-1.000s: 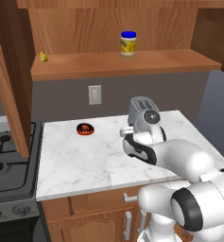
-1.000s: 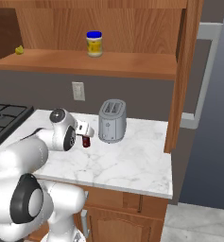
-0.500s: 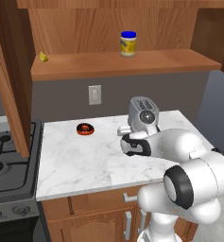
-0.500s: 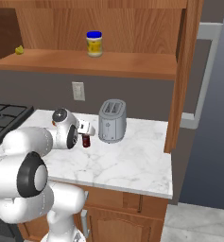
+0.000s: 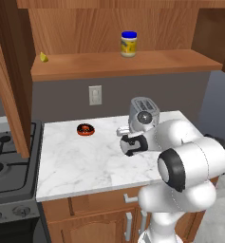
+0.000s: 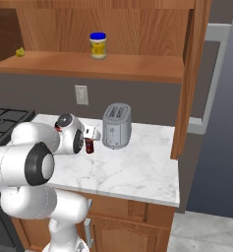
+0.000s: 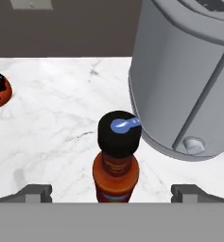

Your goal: Pick the condiment bottle and mayonnaise from the counter and place them in the cabinet.

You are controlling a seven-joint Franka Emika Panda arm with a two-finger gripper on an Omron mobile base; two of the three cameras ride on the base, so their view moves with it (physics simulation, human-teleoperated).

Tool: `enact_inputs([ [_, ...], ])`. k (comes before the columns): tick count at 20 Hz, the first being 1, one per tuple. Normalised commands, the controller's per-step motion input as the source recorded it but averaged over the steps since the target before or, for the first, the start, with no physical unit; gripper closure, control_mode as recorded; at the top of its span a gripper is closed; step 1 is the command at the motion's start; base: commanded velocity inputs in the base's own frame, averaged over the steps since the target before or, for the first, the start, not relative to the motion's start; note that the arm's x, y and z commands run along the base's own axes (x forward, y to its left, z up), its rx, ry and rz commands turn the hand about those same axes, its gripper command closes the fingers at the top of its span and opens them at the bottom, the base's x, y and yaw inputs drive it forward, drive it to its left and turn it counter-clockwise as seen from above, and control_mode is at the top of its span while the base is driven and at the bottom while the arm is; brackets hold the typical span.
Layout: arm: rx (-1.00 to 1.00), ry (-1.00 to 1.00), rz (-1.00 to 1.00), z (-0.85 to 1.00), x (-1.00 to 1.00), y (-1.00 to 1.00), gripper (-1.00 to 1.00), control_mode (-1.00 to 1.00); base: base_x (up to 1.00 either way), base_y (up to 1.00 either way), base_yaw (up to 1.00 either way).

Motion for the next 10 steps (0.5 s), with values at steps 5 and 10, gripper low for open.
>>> enact_inputs([
  [5, -0.02, 0.00, 0.00, -0.15, 0.16, 0.00, -1.00, -1.00, 0.00, 0.00, 0.00],
  [10, -0.01, 0.00, 0.00, -0.13, 0.12, 0.00, -1.00, -1.00, 0.00, 0.00, 0.00],
])
